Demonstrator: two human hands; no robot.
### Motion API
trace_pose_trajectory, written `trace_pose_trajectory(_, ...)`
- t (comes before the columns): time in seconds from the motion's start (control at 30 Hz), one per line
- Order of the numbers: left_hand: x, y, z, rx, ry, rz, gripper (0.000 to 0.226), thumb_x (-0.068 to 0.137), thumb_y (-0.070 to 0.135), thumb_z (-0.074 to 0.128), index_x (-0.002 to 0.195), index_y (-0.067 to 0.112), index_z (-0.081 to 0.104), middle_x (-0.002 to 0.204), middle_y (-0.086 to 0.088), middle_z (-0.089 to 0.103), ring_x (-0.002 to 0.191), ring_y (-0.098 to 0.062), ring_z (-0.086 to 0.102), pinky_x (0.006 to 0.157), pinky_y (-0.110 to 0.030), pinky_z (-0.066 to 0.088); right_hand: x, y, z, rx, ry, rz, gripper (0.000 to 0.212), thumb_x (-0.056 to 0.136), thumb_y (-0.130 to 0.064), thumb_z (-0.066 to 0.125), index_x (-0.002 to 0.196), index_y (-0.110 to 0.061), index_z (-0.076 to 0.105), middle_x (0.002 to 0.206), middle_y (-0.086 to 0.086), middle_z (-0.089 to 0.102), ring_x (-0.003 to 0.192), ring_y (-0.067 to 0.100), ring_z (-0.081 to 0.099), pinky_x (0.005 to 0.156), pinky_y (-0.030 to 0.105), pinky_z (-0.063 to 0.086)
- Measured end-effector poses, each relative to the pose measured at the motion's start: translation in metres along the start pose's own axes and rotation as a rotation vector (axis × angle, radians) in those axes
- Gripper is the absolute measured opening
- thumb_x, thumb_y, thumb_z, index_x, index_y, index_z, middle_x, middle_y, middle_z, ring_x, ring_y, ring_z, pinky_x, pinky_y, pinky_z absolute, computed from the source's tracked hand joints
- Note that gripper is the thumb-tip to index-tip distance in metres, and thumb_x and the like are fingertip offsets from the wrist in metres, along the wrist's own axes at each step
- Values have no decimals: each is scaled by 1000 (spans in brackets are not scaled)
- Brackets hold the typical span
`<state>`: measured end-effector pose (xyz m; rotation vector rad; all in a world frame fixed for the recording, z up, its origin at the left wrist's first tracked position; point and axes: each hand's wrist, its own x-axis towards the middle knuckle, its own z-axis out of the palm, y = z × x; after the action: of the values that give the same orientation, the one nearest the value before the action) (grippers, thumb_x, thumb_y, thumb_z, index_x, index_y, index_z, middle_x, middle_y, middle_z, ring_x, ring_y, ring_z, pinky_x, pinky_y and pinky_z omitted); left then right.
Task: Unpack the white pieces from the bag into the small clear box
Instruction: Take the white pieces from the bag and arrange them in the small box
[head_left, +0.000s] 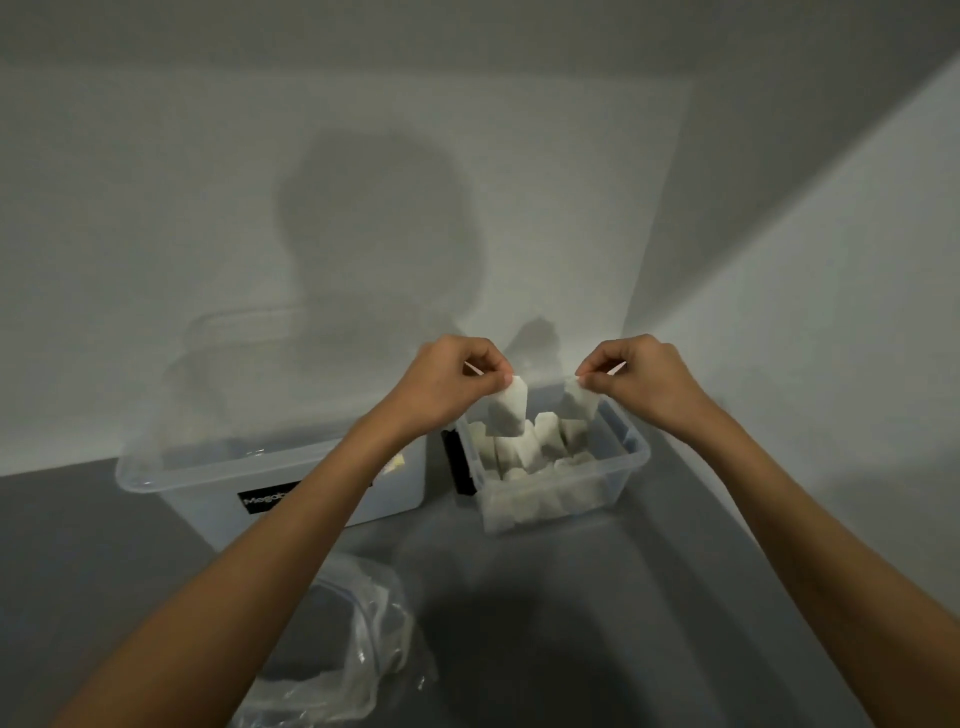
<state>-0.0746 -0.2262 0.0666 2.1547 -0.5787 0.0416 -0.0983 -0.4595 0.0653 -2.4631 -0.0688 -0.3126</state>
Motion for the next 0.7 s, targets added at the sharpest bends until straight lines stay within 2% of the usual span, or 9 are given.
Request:
trace_pose_trajectory(0.03,8,-1,8,25,-2,-2,7,87,20,68,87,16,74,86,8,70,75,-1,61,65,-6,44,8,10,1,-38,-11,-14,6,83,-17,71,81,-22,75,79,-8,71,72,1,60,70,5,45)
trace_pose_trajectory(0.07,17,-3,16,58,-3,-4,6,87,19,68,87,16,73,86,7,70,74,-1,60,65,-7,43,15,20,3,-82,-22,-23,8,83,-17,70,81,-24,74,81,-7,71,76,4,61,76,16,50)
trace_pose_trajectory(0.1,26,-6,24,98,-2,-7,5,86,18,68,86,16,73,84,6,69,72,-1,58,67,-10,42,22,29,6,-135,-37,-26,8,84,-18,69,82,-25,74,82,-7,71,80,9,62,79,28,52)
trace_pose_trajectory(0.13,34,-11,33,142,-2,-15,5,86,17,67,86,16,72,82,6,67,71,-1,56,69,-13,42,28,37,9,-199,-57,-25,9,85,-18,67,84,-25,73,85,-6,70,84,13,63,77,32,53)
trace_pose_trajectory(0.27,58,-32,68,310,-83,-99,5,88,13,64,88,13,69,87,0,66,78,-11,59,76,-26,50,46,59,25,-422,-131,-111,15,90,-17,58,95,-23,71,96,-4,70,91,20,64,70,30,48)
trace_pose_trajectory(0.4,74,-51,95,383,-214,-184,9,87,9,64,85,17,66,90,-3,69,77,-14,60,75,-27,50,61,74,43,-533,-214,-201,16,91,-14,55,96,-21,69,98,1,70,88,23,63,68,29,45)
trace_pose_trajectory(0.7,97,-83,138,487,-340,-313,7,88,7,60,88,13,62,88,0,60,82,-17,58,85,-33,51,79,89,83,-569,-418,-302,19,88,-8,53,91,-20,67,96,4,68,91,23,62,72,32,47)
